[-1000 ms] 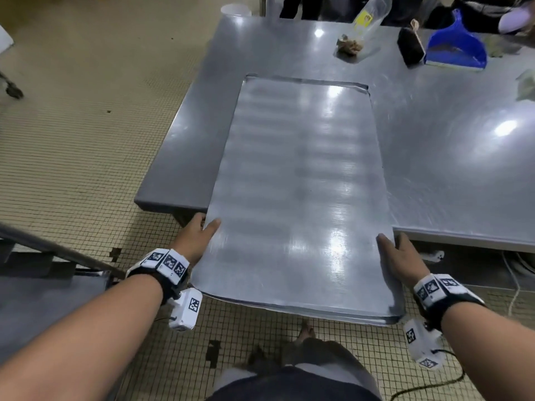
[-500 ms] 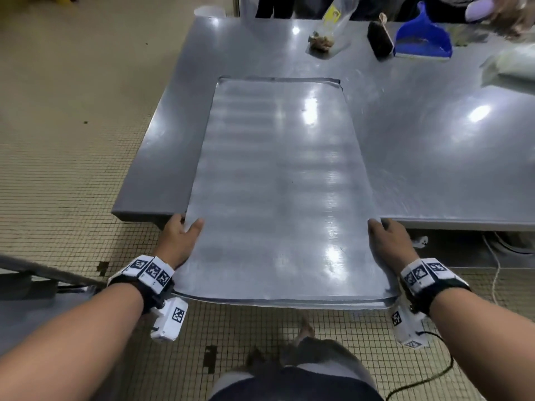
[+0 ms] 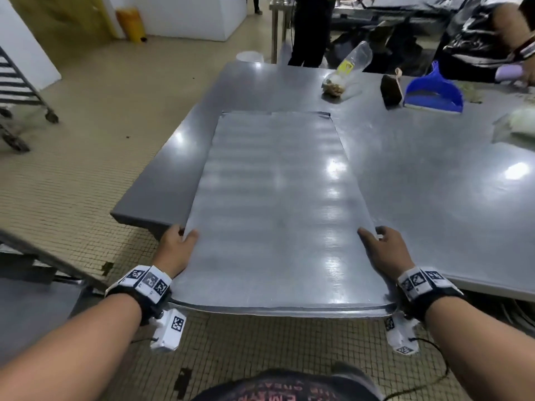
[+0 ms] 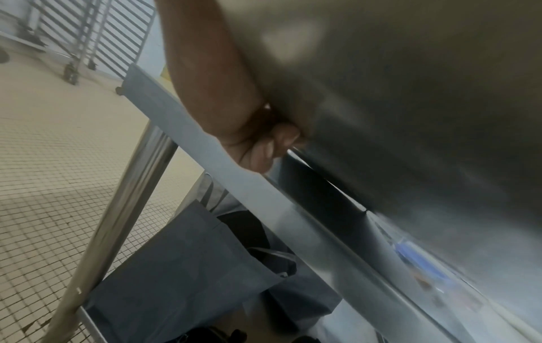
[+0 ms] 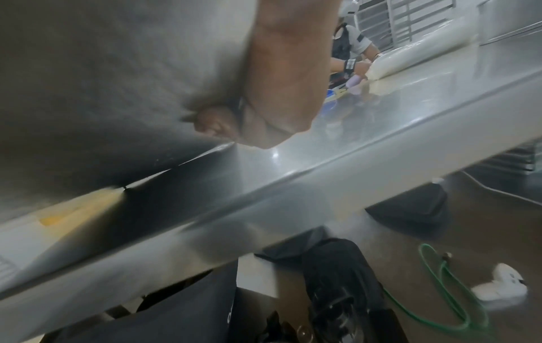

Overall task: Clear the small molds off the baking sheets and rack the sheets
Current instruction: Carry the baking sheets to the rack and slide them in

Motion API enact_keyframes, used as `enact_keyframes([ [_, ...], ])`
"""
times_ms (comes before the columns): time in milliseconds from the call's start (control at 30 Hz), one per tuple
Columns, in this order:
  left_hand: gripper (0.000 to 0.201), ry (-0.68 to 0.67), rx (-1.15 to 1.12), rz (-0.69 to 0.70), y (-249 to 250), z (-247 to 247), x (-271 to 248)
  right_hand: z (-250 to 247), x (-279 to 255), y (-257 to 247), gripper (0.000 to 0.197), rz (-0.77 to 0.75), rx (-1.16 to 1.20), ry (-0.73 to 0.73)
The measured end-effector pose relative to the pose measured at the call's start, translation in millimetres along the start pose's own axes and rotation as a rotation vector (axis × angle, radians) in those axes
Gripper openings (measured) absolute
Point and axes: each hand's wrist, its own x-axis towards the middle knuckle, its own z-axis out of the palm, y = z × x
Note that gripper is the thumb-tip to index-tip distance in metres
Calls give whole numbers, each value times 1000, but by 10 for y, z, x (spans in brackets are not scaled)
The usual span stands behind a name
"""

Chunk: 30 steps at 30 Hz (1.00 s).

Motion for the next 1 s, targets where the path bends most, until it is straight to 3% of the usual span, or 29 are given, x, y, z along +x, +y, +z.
enact_keyframes([
  [167,31,141,-78,-100,154,457,-328,-391,570,-44,42,-150,-10,-100],
  [400,28,426,-193,-116,467,868,-1079,-841,1271,-245,82,-335,-53,-276],
  [467,23,511,-194,-113,537,845,-1306,-888,1322,-439,91,-404,-21,-321],
  [600,25,691,-167,-114,775,673,-1808,-812,1342,-885,80,-538,35,-409],
  [700,22,802,-173,-103,889,457,-2200,-581,1346,-1189,88,-611,37,-461],
  [800,38,911,-154,-108,932,215,-2601,-426,1150,-1571,82,-718,79,-545],
  [1000,30,1111,-91,-110,1077,-82,-3323,-53,752,-2252,83,-848,195,-708],
])
